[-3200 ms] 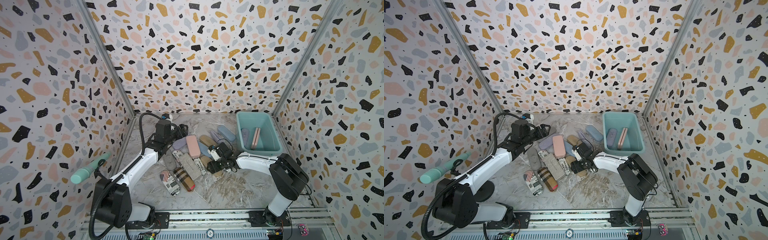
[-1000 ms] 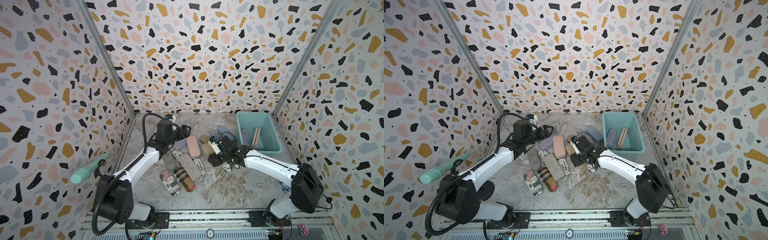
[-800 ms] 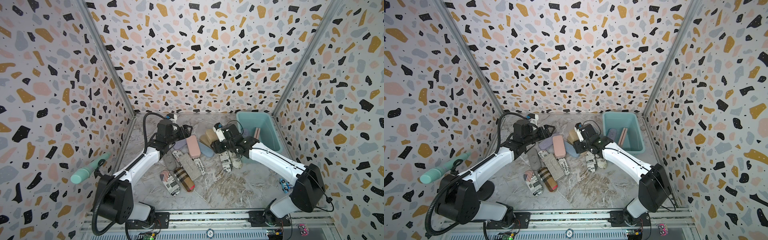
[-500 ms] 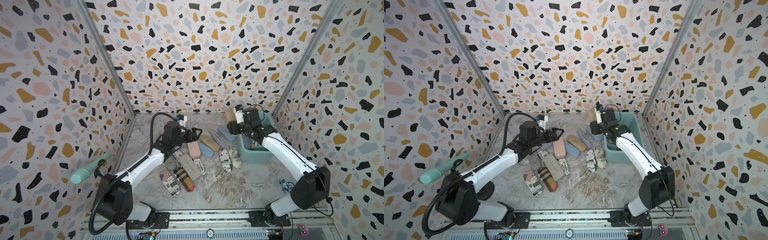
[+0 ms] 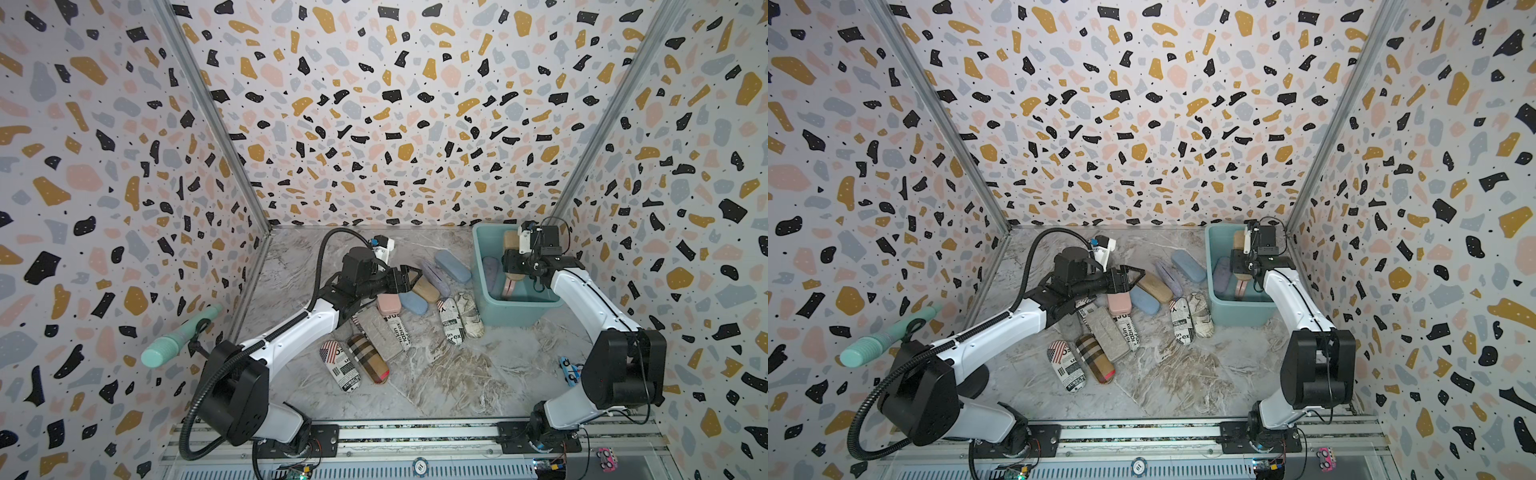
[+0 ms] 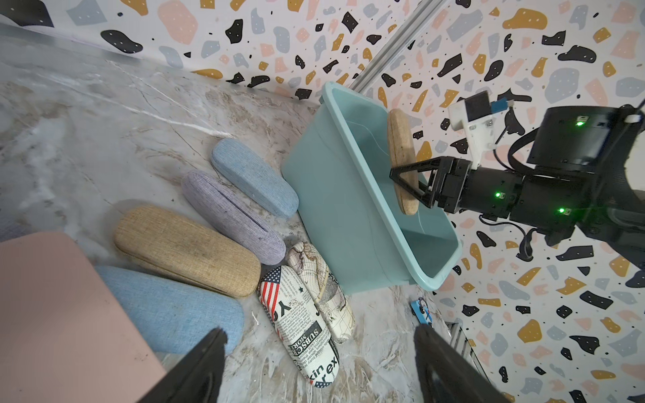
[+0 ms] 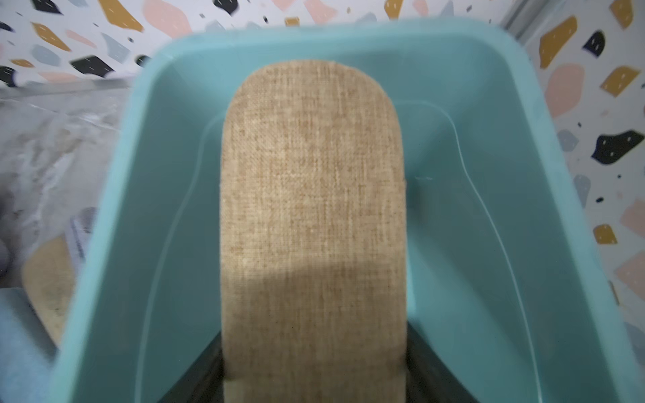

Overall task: Put the glasses cases into the storage boxes
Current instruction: Place the glasses case in the storage box.

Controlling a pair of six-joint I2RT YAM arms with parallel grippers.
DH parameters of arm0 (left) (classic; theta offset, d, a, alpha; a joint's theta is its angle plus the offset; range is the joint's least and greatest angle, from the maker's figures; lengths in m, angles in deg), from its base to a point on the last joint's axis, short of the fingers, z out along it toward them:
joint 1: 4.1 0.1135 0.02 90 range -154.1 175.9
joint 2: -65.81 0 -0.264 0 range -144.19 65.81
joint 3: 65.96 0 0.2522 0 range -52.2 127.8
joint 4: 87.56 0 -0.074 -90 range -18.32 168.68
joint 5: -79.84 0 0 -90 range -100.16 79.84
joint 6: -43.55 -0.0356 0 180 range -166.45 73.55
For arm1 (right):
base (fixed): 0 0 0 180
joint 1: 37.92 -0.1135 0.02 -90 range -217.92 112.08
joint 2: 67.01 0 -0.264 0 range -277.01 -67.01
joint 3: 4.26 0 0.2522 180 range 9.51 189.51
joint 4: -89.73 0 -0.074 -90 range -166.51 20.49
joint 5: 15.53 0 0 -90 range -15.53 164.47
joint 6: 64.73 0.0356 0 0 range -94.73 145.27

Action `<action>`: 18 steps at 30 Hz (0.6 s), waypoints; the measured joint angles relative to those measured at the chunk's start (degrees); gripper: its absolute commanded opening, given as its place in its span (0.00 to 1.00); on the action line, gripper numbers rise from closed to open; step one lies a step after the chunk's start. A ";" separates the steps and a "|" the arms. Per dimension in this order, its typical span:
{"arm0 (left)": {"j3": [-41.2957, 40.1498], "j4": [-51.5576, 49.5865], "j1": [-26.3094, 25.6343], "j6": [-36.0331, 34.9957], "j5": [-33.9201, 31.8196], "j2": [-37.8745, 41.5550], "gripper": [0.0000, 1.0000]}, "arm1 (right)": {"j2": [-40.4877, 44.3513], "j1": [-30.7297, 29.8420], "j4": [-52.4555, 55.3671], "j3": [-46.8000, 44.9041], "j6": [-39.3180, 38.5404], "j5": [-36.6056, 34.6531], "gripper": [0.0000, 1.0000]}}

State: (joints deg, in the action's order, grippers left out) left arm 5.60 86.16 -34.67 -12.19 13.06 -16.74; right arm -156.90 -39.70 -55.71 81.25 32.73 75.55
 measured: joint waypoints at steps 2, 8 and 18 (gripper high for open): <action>0.00 0.02 0.00 -0.11 -0.17 0.00 0.89 | -2.05 0.79 -0.74 0.00 -0.04 0.00 0.61; 0.00 -0.13 0.00 -0.83 -2.12 0.07 0.99 | -10.29 1.51 -1.57 2.14 -0.09 -0.72 0.60; 0.00 -0.59 0.02 -2.16 -5.75 1.20 1.00 | -16.74 1.53 -2.12 7.43 -0.76 -2.01 0.61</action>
State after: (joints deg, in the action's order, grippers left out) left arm 5.60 85.57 -34.65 -14.35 7.32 -15.54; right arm -173.64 -38.17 -57.83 88.68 31.96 73.54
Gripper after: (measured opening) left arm 0.995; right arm 0.649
